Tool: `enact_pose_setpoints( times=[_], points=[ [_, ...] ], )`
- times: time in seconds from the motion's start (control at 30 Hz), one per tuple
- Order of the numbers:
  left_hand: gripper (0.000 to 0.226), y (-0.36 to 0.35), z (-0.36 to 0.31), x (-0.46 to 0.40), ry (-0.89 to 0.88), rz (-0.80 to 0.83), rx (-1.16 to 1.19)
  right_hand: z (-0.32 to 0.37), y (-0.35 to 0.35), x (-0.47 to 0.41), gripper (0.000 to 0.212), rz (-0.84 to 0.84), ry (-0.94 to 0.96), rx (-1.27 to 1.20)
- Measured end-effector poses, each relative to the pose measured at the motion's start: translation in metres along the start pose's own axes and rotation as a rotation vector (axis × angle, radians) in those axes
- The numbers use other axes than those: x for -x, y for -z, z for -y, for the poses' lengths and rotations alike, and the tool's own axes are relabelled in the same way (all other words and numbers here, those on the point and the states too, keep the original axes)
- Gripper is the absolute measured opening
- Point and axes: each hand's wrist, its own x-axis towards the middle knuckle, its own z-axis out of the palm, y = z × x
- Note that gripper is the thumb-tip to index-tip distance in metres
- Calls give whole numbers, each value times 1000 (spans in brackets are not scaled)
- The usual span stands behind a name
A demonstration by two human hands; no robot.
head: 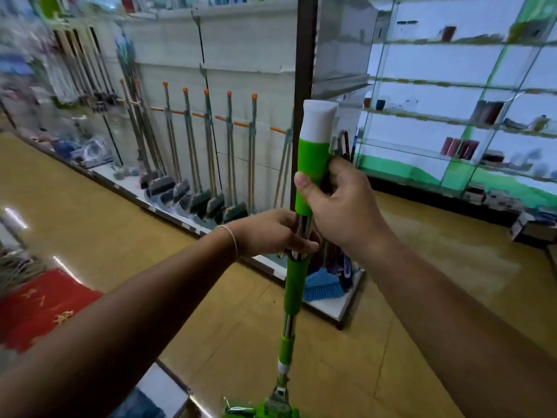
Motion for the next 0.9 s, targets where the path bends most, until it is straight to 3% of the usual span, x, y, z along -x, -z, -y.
enact_pose_setpoints(
  times=[0.1,0.3,0.43,0.63,0.9],
  points=[
    [31,23,1,-27,6,-62,18,-16,2,-40,11,54,13,-52],
    [45,62,18,-66,50,-159,87,-49,-11,-104,17,167,39,-117],
    [26,95,35,-89,69,-215,128,-76,-35,-145,19,222,47,-134],
    [28,154,82,-124,129,-197,112,-111,-79,-205,19,258,66,-150],
    [12,247,129,-181,136,-116,129,-145,-132,-293,19,303,55,-153]
  ],
)
